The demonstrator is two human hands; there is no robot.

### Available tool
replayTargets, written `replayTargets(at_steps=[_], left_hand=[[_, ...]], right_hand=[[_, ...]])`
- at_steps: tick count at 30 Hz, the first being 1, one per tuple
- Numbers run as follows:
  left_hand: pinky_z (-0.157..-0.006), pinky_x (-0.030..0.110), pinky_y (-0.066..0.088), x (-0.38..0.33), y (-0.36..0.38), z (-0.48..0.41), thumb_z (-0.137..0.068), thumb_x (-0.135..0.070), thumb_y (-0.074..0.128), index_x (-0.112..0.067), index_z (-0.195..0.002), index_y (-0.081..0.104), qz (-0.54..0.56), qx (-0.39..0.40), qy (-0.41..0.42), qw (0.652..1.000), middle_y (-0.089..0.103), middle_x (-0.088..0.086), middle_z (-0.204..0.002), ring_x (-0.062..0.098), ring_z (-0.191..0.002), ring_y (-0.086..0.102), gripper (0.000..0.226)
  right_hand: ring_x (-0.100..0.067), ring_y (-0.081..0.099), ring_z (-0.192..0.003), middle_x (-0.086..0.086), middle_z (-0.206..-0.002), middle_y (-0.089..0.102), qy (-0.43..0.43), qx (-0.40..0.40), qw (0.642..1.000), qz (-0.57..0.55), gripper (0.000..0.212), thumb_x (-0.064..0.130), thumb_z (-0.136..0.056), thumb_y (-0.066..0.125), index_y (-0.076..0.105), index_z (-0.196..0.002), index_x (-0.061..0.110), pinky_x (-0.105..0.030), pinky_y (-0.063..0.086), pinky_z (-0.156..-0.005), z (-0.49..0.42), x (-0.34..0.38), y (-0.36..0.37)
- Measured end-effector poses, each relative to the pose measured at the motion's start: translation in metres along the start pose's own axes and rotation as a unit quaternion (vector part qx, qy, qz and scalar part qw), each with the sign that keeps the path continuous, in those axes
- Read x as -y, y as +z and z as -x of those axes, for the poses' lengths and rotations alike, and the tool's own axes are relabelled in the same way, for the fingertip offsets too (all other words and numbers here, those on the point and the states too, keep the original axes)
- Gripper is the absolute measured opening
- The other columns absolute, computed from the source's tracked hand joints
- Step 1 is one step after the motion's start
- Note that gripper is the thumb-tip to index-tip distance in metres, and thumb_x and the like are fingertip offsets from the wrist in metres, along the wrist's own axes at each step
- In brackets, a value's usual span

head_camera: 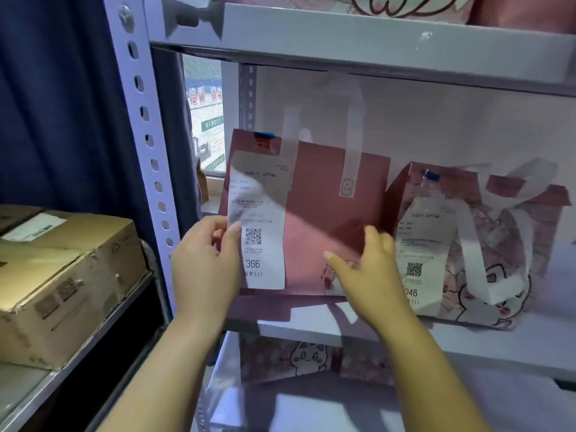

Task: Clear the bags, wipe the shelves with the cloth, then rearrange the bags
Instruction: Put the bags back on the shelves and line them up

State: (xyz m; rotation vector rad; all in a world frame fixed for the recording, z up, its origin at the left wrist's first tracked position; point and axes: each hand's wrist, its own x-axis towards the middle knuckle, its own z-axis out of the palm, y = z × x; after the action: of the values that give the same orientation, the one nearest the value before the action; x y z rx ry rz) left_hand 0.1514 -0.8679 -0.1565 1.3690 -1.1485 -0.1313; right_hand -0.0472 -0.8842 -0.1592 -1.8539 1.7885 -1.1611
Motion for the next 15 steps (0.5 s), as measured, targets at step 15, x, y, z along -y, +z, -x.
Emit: replayTargets(at_steps=[15], left_hand=[[-0.067,0.033,0.052,-0.034,-0.065,0.049,-0.085,-0.029,0.062,-0.029,-0.080,0.067,-0.026,-0.036,0.029,0.999,0.067,-0.013,-0.075,0.008,-0.074,0.064,0.006]], right_hand=[[-0.028,0.017,-0.138,-0.006,-0.152,0.015,-0.005,-0.013,1.000,0.001,0.079,0.040,-0.082,0.068,0.025,-0.146,0.025,-0.043,0.027,-0.109,0.047,0.007,-0.019]])
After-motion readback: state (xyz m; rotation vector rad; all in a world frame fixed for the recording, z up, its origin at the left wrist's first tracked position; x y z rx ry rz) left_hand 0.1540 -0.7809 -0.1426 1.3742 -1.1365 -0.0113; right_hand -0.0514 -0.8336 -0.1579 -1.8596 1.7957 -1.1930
